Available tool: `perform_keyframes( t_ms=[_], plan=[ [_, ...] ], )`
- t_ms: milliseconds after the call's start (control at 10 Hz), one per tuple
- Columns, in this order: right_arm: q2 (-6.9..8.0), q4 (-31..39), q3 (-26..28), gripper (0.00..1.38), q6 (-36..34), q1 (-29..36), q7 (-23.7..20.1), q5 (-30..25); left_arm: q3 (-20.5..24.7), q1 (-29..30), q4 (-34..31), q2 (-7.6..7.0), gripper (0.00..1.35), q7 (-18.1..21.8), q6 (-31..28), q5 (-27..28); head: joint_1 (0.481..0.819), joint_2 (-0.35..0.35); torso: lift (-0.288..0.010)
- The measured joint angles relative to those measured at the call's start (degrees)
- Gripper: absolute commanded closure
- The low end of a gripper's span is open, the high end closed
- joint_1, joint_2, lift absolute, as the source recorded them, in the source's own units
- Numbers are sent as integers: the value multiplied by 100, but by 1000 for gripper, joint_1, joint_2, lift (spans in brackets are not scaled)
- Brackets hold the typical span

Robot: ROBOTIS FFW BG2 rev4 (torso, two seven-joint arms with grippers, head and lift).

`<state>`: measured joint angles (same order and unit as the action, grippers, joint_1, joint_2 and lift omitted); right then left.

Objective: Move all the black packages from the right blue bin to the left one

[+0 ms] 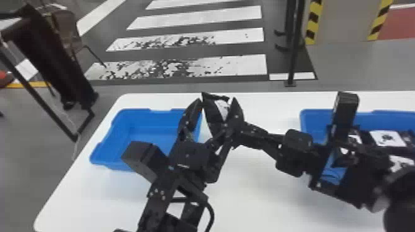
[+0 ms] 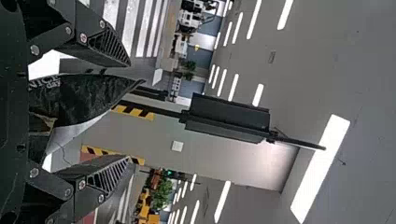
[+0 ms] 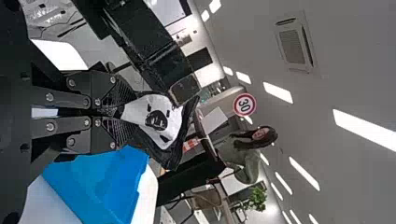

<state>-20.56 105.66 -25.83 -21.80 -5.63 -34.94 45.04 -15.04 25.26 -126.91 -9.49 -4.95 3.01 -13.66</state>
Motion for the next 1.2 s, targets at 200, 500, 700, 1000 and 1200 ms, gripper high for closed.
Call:
perform_keyframes(
  t_ms=[200,500,700,1000,1200],
  plan=[
    [-3,-1,-22,1101,15,-11,9,19,-30,-9,-8,-2,929,175,-537,-671,695,198,-181],
    [-8,-16,-88,1101,62,-26,10,50,71,-12,-8,24,1205,260,-917,-997,695,198,-181],
    [-9,-36,-94,1099,74,-41,12,41,71,-8,8,26,1205,258,-735,-805,695,202,-181],
    [-3,-169,-93,231,157,-4,48,149,188,15,5,46,1205,227,-276,-576,695,221,-181],
    [-5,-215,-77,101,278,60,49,187,509,27,90,135,1205,54,-67,-223,695,252,-181]
  ],
)
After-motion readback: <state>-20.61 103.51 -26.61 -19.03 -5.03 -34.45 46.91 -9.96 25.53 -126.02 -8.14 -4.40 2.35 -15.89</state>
